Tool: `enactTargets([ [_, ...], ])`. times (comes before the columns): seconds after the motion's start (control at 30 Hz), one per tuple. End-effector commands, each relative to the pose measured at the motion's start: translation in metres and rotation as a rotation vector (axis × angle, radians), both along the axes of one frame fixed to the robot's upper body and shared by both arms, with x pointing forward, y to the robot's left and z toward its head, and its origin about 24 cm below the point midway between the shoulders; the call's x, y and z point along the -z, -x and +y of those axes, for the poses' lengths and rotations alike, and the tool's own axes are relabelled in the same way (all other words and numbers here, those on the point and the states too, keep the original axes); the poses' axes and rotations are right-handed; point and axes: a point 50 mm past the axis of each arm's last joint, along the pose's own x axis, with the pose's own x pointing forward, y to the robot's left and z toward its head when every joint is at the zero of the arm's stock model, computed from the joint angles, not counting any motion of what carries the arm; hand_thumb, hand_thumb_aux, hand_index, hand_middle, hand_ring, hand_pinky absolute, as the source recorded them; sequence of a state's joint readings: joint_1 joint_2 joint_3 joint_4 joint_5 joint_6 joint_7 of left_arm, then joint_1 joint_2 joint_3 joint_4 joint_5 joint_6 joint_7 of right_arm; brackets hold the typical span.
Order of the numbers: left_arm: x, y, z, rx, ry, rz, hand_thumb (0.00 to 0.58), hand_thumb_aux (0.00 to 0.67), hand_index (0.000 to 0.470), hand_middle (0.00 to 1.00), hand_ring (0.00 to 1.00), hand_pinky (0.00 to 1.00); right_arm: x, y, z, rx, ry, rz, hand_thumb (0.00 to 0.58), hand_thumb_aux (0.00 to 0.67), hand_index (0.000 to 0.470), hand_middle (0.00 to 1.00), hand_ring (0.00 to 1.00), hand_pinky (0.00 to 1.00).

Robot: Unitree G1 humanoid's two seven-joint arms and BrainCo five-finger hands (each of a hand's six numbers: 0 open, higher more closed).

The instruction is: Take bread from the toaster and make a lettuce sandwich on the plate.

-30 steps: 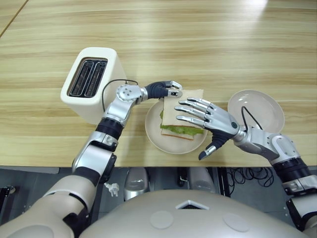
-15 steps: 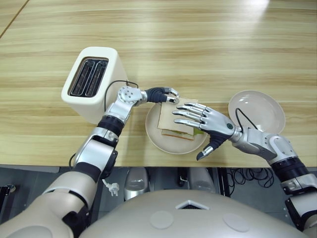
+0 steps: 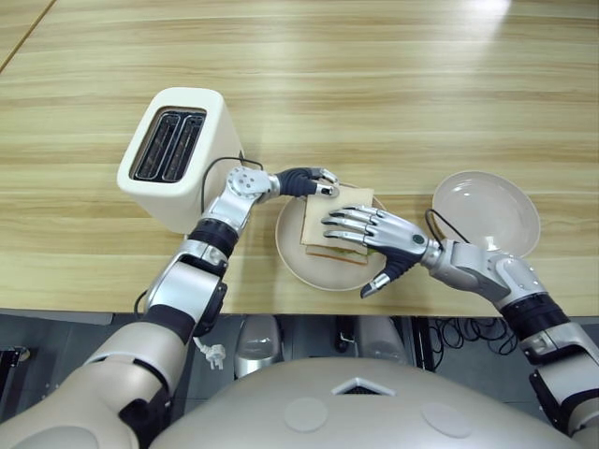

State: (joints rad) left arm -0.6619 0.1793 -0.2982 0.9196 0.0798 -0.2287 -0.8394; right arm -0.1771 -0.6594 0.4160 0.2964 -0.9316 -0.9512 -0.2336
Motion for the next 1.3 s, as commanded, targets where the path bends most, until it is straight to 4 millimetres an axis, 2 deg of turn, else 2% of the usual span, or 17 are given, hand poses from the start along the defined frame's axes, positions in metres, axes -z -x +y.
enactTargets([
  [0.03, 0.002, 0.001, -0.002, 0.013, -0.010, -0.001, 0.580, 0.670, 0.460, 1.00, 1.00, 1.00, 0.011, -0.002, 0.002, 0.003, 0.071, 0.041, 0.000, 0.000, 0.000, 0.00, 0.00, 0.00],
  [0.27, 0.002, 0.001, -0.001, 0.006, -0.017, -0.018, 0.580, 0.670, 0.460, 1.00, 1.00, 1.00, 0.024, 0.002, 0.003, -0.005, 0.155, 0.126, 0.000, 0.000, 0.000, 0.00, 0.00, 0.00],
  [0.3, 0.002, 0.000, 0.000, -0.004, -0.018, -0.025, 0.566, 0.568, 0.390, 1.00, 1.00, 1.00, 0.023, 0.003, 0.004, -0.011, 0.149, 0.127, 0.000, 0.000, 0.000, 0.00, 0.00, 0.00],
  [0.33, 0.002, -0.001, 0.001, -0.017, -0.020, -0.033, 0.521, 0.457, 0.314, 1.00, 1.00, 1.00, 0.023, 0.003, 0.005, -0.016, 0.146, 0.128, 0.000, 0.000, 0.000, 0.00, 0.00, 0.00],
  [0.37, 0.001, -0.002, 0.002, -0.029, -0.021, -0.045, 0.474, 0.384, 0.263, 1.00, 1.00, 1.00, 0.022, 0.003, 0.006, -0.020, 0.143, 0.129, 0.000, 0.000, 0.000, 0.00, 0.00, 0.00],
  [0.4, 0.000, -0.004, 0.003, -0.041, -0.020, -0.059, 0.172, 0.108, 0.074, 1.00, 1.00, 1.00, 0.022, 0.004, 0.006, -0.022, 0.142, 0.131, 0.000, 0.000, 0.000, 0.00, 0.00, 0.00],
  [0.43, -0.002, -0.005, 0.004, -0.052, -0.016, -0.072, 0.000, 0.000, 0.000, 1.00, 1.00, 1.00, 0.022, 0.004, 0.007, -0.024, 0.140, 0.134, 0.000, 0.000, 0.000, 0.00, 0.00, 0.00],
  [0.7, -0.009, -0.010, 0.014, -0.101, -0.019, -0.128, 0.000, 0.000, 0.000, 1.00, 1.00, 1.00, 0.021, 0.005, 0.009, -0.024, 0.120, 0.141, 0.000, 0.000, 0.000, 0.00, 0.00, 0.00],
  [1.03, -0.011, -0.009, 0.039, -0.178, -0.085, -0.242, 0.000, 0.000, 0.000, 1.00, 1.00, 1.00, 0.019, 0.004, 0.013, -0.030, 0.106, 0.138, 0.000, 0.000, 0.000, 0.00, 0.00, 0.00],
  [1.3, -0.027, -0.006, 0.046, -0.225, -0.059, -0.385, 0.000, 0.000, 0.000, 1.00, 1.00, 1.00, 0.017, 0.001, 0.013, -0.023, 0.104, 0.133, 0.000, 0.000, 0.000, 0.00, 0.00, 0.00],
])
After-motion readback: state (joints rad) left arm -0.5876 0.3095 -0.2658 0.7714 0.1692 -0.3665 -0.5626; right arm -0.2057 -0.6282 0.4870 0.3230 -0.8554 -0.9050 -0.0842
